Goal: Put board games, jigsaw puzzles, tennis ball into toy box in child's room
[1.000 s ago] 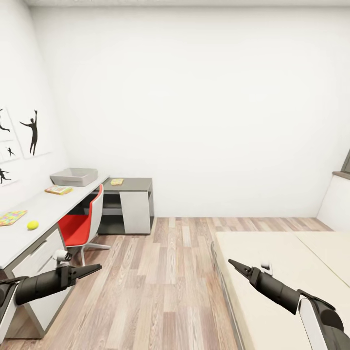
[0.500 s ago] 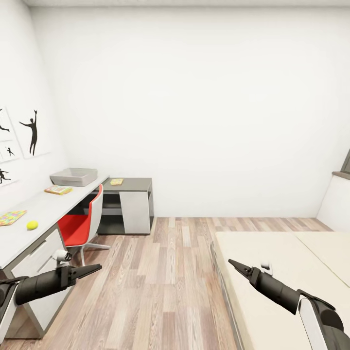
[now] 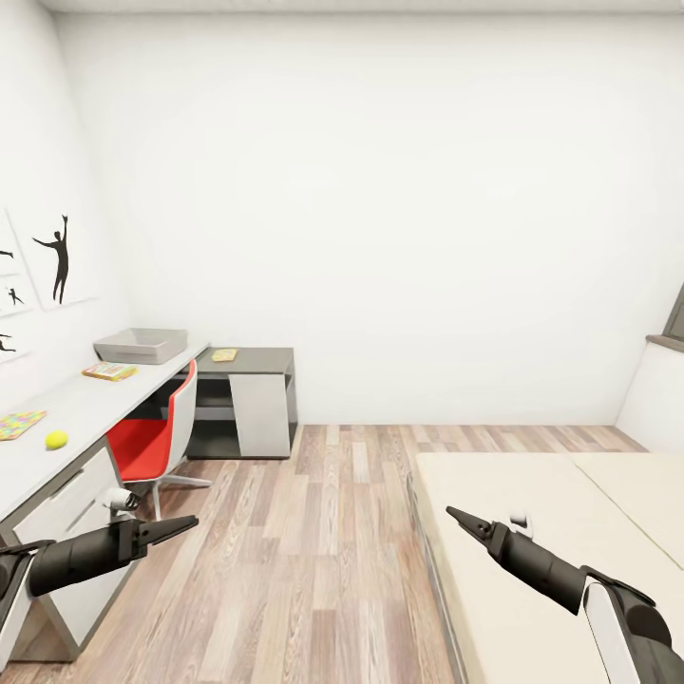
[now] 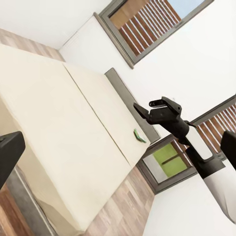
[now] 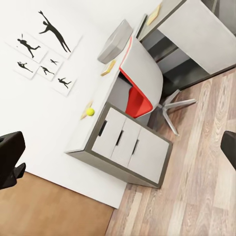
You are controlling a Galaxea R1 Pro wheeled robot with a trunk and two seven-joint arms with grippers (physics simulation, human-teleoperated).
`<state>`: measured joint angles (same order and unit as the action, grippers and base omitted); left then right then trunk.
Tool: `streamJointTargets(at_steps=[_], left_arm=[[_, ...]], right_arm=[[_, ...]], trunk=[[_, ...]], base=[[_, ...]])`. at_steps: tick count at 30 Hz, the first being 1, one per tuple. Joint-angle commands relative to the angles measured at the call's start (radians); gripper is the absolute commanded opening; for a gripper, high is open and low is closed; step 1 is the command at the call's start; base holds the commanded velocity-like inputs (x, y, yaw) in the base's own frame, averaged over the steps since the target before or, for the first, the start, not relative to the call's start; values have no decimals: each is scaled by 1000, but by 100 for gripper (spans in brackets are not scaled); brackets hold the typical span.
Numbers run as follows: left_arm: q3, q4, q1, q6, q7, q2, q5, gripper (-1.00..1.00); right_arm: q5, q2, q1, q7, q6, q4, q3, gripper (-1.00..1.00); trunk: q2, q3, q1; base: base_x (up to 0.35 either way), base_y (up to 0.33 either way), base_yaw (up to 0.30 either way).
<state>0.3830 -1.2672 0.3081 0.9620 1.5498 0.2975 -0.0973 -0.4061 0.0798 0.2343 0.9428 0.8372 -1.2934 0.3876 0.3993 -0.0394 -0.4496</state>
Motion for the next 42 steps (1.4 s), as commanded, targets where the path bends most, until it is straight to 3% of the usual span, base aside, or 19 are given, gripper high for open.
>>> streamJointTargets(at_steps=[1,26,42], left_arm=[[0,0,0,11,4,0,1,100],[-3,0,0,11,4,0,1,100],[-4,-1,0,11,5,0,1,100]], right_arm=[[-2,0,0,2,5,0,1,100],[0,0,0,5,3,0,3,100],[0,0,0,5,5,1,4,100]], trunk=[[1,0,0],[1,0,0],[1,0,0]], base=[[0,-10,0],[0,-24,0],[0,-217,0]])
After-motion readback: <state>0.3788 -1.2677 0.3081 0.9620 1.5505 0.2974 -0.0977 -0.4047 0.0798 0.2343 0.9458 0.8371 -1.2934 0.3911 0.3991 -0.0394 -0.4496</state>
